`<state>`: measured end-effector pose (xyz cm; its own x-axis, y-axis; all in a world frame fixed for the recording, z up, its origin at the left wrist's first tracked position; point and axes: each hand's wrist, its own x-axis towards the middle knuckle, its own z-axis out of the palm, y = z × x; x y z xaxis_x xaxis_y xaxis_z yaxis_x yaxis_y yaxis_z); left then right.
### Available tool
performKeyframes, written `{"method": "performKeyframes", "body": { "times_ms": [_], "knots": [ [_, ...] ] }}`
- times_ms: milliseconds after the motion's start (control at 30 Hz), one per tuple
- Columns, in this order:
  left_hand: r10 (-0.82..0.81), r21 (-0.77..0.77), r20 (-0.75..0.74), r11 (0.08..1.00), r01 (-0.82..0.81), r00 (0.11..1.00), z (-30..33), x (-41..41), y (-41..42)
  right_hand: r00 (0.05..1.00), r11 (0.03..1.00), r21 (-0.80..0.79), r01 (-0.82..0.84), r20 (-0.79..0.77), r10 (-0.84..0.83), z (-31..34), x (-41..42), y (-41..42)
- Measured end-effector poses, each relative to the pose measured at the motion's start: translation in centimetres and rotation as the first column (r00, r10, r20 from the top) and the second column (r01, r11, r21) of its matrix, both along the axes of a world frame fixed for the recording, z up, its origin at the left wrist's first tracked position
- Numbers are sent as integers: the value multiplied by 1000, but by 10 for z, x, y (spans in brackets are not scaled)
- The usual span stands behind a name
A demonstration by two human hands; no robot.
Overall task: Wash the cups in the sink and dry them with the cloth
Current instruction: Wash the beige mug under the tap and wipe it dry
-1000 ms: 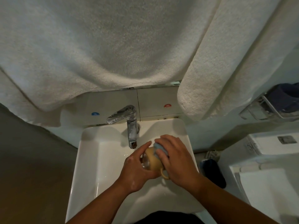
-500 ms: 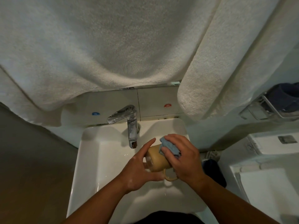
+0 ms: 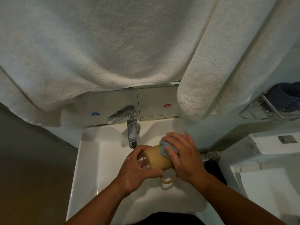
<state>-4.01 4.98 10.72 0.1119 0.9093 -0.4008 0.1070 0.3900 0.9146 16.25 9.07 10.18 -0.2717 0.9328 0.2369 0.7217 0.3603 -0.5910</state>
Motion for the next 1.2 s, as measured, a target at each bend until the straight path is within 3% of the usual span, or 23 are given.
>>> {"method": "performKeyframes", "body": {
  "times_ms": [100, 167, 267, 467, 533, 633, 700, 800, 867, 967, 1067, 1200],
  "knots": [
    [14, 5, -20, 1000, -14, 1000, -1, 4, 0, 995, 995, -6, 101, 15, -101, 5, -15, -7],
    [-3, 20, -44, 1000, 4, 999, -2, 6, 1, 986, 992, 116, -56, 160, 37, 5, -26, -18],
    [-18, 45, -70, 999, 21, 997, -2, 2, 1, 966, 977, 120, -176, 209, 149, 5, -17, -15],
    [-12, 47, -114, 999, 17, 993, -1, 0, 1, 994, 991, -78, 108, -9, -109, -8, -2, 1],
    [0, 47, -118, 999, 5, 993, -1, 0, 2, 997, 997, -3, 82, -5, -82, -2, -16, -7],
    [-13, 64, -138, 998, 22, 990, -2, 0, 1, 990, 986, 140, -88, 118, 72, -1, -20, -18],
    [-37, 64, -134, 997, 46, 990, -1, -2, -1, 989, 989, 81, -122, 94, 115, -3, -11, -13],
    [-92, 90, -145, 990, 105, 985, 3, -3, 0, 991, 996, -93, 4, -135, -17, -1, -1, -4],
    [-111, 92, -120, 988, 122, 987, 3, -2, 1, 976, 995, -81, 63, -204, -78, 1, -3, -6],
    [-130, -2, -10, 992, 130, 992, 5, 2, 2, 971, 995, -26, 100, -217, -103, 1, -8, -11],
    [-92, -107, 64, 989, 98, 994, 4, 7, 1, 969, 990, -91, 104, -215, -121, -7, -6, -11],
    [0, -54, -115, 999, -6, 993, -4, 10, 2, 979, 988, -108, 112, -159, -128, -12, -13, -13]
  ]
}}
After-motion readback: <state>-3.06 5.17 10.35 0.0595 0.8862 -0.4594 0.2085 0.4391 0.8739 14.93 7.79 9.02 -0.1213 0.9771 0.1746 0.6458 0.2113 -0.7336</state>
